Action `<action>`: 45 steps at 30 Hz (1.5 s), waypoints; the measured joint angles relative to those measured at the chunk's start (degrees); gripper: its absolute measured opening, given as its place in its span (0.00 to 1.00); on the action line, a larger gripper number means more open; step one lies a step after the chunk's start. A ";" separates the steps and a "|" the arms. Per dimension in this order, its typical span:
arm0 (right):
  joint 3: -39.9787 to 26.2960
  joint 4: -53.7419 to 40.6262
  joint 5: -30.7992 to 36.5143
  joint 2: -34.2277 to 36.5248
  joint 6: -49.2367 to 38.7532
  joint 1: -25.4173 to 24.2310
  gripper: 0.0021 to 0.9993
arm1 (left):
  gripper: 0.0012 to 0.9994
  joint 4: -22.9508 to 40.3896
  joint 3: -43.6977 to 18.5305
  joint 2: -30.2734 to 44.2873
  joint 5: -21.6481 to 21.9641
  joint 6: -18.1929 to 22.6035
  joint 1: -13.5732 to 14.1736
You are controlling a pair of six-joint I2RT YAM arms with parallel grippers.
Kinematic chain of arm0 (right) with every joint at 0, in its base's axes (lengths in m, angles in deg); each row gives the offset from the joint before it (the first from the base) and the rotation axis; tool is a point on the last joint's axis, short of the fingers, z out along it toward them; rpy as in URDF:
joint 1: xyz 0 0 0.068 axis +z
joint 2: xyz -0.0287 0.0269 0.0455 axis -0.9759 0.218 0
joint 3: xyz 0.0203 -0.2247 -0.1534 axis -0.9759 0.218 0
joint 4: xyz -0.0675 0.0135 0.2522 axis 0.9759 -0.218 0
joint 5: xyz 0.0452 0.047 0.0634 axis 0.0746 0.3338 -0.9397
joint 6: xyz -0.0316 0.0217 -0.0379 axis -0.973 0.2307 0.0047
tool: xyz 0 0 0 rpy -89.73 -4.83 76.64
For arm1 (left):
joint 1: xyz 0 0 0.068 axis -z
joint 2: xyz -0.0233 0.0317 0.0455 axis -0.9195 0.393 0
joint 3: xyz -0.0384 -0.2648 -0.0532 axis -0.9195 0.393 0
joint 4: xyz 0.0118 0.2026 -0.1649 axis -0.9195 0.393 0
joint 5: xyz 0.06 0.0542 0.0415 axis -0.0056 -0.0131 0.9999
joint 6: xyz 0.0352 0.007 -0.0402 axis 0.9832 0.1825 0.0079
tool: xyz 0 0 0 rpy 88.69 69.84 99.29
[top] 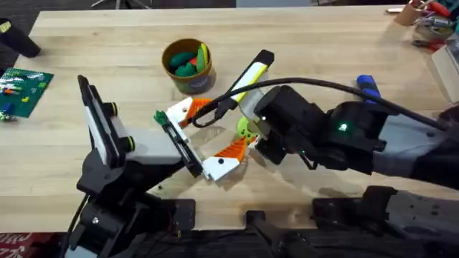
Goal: Pick up the gripper from the table and insert it into the empty holder that is missing its gripper. Then pick up a screw, insert it into the mounting hole, and use the screwdriver to tighten it. Finally, clean up the table by picking up the vegetable and placing it into the bucket.
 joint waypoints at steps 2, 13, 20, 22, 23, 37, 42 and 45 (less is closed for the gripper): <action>0.00 0.04 0.06 -0.01 -0.41 0.00 0.20 | 0.99 0.00 0.00 0.00 0.00 0.00 0.00; 0.00 0.90 0.05 0.01 -2.22 0.00 0.20 | 0.99 0.00 0.00 0.00 0.00 0.00 0.00; 0.00 0.85 -0.05 0.01 -2.44 0.01 0.23 | 0.99 0.00 0.00 0.00 0.01 0.00 0.00; 0.00 0.74 -0.22 0.01 -2.55 0.09 0.25 | 0.99 0.00 0.00 0.00 0.01 0.00 0.00; 0.00 0.71 -0.24 0.01 -2.75 0.15 0.26 | 0.99 0.00 0.00 0.00 0.01 0.00 0.00; -2.03 0.07 -0.37 3.09 -8.94 0.53 0.24 | 0.99 0.00 0.00 0.00 0.01 0.00 0.00; -3.40 -1.60 -0.19 4.11 -9.83 0.59 0.16 | 0.99 0.00 0.00 0.00 0.01 0.00 0.00; -3.43 -1.72 -0.17 4.12 -9.96 0.59 0.12 | 0.99 0.00 0.00 0.00 0.00 0.00 0.00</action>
